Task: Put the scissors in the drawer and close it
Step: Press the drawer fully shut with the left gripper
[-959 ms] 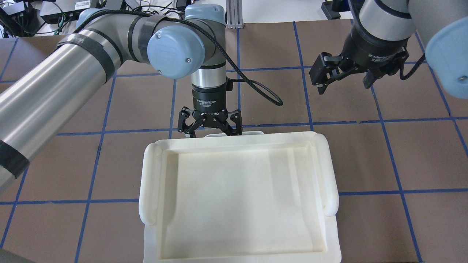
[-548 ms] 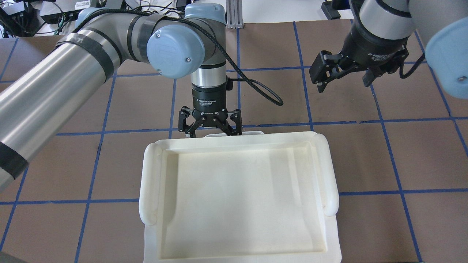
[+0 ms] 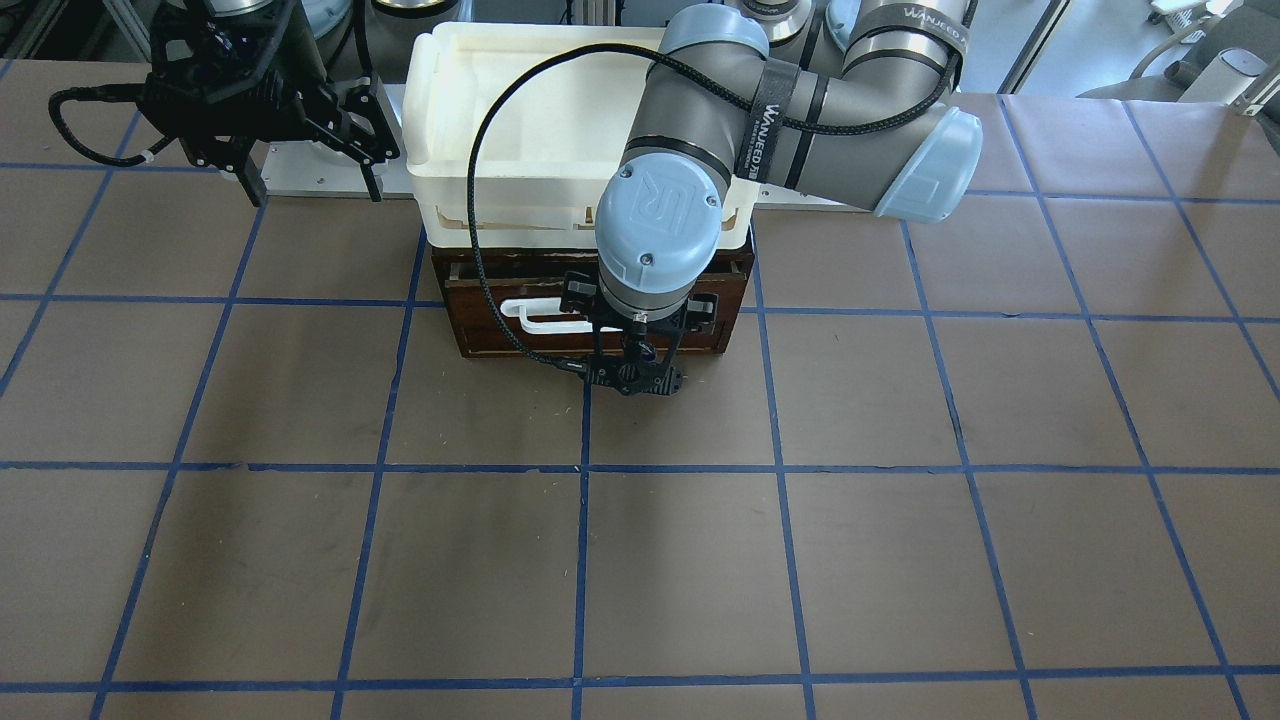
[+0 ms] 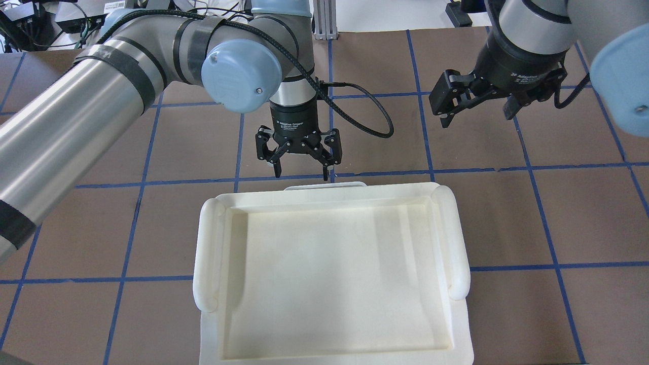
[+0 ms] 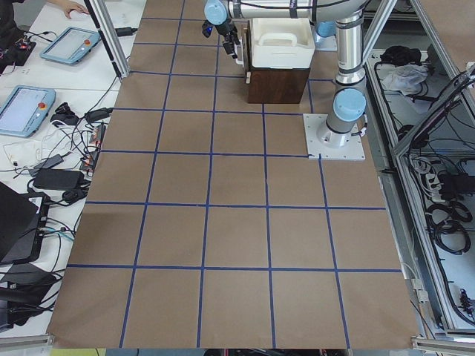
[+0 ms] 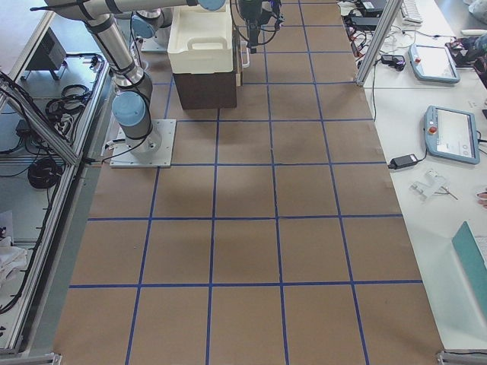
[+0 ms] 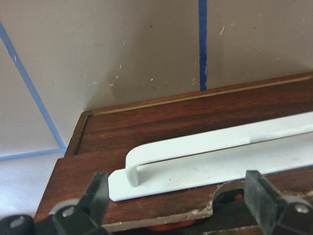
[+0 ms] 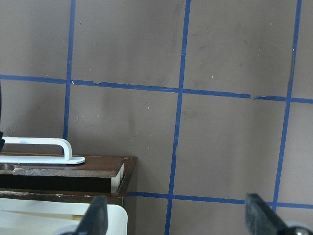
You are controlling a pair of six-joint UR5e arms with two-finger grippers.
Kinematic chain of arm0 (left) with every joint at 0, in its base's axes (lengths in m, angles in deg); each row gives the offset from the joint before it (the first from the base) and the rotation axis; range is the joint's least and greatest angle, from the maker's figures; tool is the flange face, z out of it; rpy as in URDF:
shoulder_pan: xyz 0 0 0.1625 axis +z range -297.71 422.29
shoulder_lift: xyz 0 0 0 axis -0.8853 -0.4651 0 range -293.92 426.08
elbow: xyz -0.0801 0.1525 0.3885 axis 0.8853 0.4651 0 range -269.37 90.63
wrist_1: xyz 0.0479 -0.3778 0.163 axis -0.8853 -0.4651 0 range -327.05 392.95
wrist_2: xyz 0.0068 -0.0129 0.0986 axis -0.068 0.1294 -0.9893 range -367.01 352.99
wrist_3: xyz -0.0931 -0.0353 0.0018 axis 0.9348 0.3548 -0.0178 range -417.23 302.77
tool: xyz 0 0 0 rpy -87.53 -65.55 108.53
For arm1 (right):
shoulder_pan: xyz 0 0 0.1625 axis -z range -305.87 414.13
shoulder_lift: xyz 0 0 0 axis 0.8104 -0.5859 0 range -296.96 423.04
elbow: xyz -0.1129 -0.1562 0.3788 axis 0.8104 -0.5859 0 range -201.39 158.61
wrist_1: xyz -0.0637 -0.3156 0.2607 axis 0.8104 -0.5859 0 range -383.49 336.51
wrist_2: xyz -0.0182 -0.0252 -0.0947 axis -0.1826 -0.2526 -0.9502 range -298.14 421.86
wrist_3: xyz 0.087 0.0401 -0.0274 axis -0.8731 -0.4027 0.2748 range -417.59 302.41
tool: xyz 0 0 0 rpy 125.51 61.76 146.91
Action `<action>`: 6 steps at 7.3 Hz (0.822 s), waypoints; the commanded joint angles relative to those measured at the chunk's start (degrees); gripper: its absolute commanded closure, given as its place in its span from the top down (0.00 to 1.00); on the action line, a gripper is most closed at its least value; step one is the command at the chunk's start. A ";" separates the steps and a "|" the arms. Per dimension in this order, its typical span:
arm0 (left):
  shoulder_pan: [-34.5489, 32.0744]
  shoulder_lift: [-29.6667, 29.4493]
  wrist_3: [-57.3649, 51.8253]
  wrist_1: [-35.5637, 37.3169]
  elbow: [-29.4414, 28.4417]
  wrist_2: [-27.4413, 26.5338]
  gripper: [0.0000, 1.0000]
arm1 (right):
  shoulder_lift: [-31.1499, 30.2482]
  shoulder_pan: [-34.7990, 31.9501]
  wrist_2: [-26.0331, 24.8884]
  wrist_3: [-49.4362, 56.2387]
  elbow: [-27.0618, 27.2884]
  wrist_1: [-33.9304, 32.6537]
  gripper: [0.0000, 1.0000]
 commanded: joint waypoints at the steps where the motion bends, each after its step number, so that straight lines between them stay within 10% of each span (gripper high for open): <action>1: 0.03 -1.77 -0.09 6.07 0.24 -3.21 1.00 | -0.08 0.10 0.01 0.00 0.00 0.00 1.00; 6: -0.32 -1.70 0.97 6.89 4.37 -3.94 1.00 | 0.00 0.11 -0.08 0.00 -0.09 0.00 1.00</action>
